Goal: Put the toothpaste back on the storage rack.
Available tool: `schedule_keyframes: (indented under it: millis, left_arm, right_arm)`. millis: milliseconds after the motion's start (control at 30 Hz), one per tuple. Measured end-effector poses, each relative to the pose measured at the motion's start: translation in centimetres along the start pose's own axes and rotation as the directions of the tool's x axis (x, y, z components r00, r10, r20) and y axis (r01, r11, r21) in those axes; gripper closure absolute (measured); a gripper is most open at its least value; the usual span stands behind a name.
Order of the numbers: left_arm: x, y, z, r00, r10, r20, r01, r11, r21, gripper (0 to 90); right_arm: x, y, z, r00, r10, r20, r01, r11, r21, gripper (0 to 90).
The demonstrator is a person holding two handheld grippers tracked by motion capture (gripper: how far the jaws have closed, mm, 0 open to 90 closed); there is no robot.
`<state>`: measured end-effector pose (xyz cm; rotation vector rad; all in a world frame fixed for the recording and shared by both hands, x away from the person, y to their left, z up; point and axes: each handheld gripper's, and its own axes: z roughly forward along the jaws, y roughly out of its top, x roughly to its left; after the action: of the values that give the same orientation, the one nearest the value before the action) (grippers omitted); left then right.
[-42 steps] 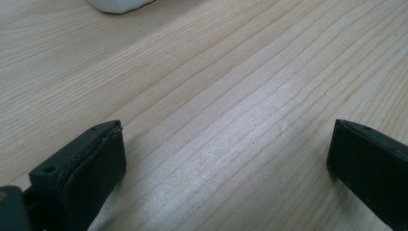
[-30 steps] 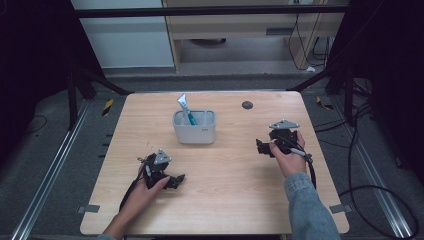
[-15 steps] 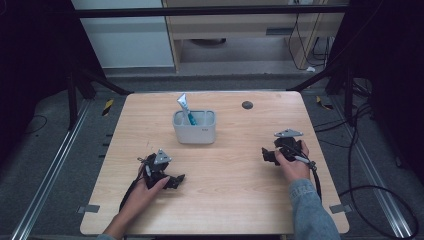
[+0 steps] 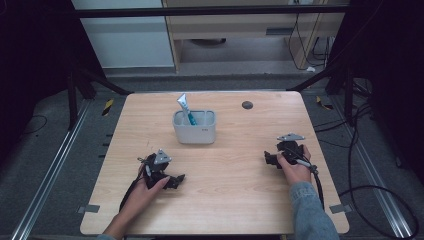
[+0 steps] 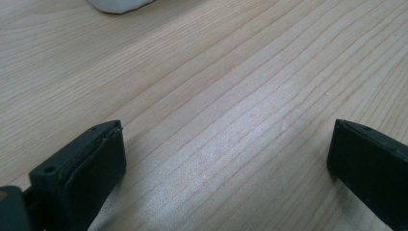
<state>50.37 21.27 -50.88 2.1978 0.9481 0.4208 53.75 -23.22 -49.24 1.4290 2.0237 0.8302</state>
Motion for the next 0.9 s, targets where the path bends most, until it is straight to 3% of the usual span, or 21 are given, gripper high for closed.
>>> schedule_keyframes:
  millis: [133, 367, 900]
  left_arm:
    - [0.0, 0.0, 0.0, 1.0000, 0.000, 0.000, 0.000, 1.0000, 0.000, 0.0]
    - [0.0, 0.0, 0.0, 1.0000, 0.000, 0.000, 0.000, 1.0000, 0.000, 0.0]
    - [0.0, 0.0, 0.0, 1.0000, 0.001, 0.000, -0.001, 1.0000, 0.000, 0.0]
  right_arm:
    - [-0.3, -0.3, 0.2, 1.0000, -0.003, 0.008, 0.003, 1.000, 0.005, 9.1]
    - [-1.2, -0.8, 0.4, 0.9991, 0.036, 0.021, -0.036, 0.999, 0.001, 9.2]
    - [-1.4, -1.3, 0.9, 0.9983, 0.052, 0.027, -0.053, 0.998, 0.019, 9.1]
